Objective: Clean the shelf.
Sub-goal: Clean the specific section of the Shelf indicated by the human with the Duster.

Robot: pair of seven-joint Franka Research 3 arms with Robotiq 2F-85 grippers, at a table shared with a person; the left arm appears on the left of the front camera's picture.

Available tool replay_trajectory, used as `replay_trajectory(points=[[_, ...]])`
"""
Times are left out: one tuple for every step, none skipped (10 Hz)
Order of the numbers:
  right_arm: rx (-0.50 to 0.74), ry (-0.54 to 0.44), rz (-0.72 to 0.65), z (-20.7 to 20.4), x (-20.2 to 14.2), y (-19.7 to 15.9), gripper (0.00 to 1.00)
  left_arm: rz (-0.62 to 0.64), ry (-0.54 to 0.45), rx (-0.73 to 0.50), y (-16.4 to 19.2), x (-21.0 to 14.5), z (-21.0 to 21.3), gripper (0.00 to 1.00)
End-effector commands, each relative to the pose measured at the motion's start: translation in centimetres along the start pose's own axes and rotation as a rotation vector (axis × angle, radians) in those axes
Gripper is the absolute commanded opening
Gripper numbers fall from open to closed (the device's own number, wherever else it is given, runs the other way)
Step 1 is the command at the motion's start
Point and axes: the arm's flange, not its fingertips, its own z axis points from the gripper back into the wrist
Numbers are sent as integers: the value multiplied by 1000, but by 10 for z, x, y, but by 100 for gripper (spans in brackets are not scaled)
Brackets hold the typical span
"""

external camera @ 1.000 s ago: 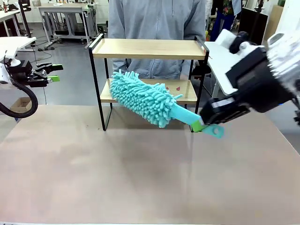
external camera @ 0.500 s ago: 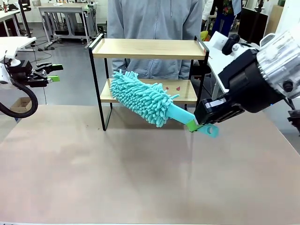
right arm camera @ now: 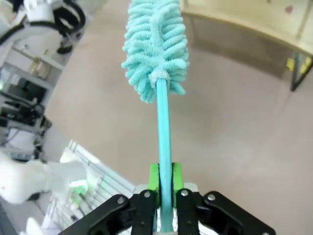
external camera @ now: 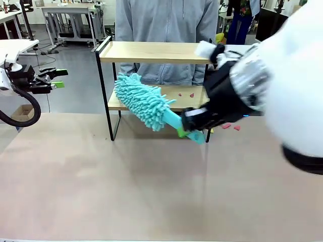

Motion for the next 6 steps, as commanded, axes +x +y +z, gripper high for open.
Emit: replay_trajectory(points=[[-85, -75, -72, -31, 34, 20, 13, 0, 7, -8, -2, 3, 0, 100], [-110, -93, -90, -46, 42, 30, 13, 0, 7, -8, -2, 3, 0, 100], [-140, -112, -158, -65, 52, 42, 13, 0, 7, -8, -2, 3, 0, 100], [-132, -119, -176, -77, 61, 49, 13, 0, 7, -8, -2, 3, 0, 100], [-156, -144, -198, -94, 74, 59, 13, 0, 7, -8, -2, 3, 0, 100], [-153, -139, -210, -106, 85, 70, 13, 0, 7, -8, -2, 3, 0, 100]])
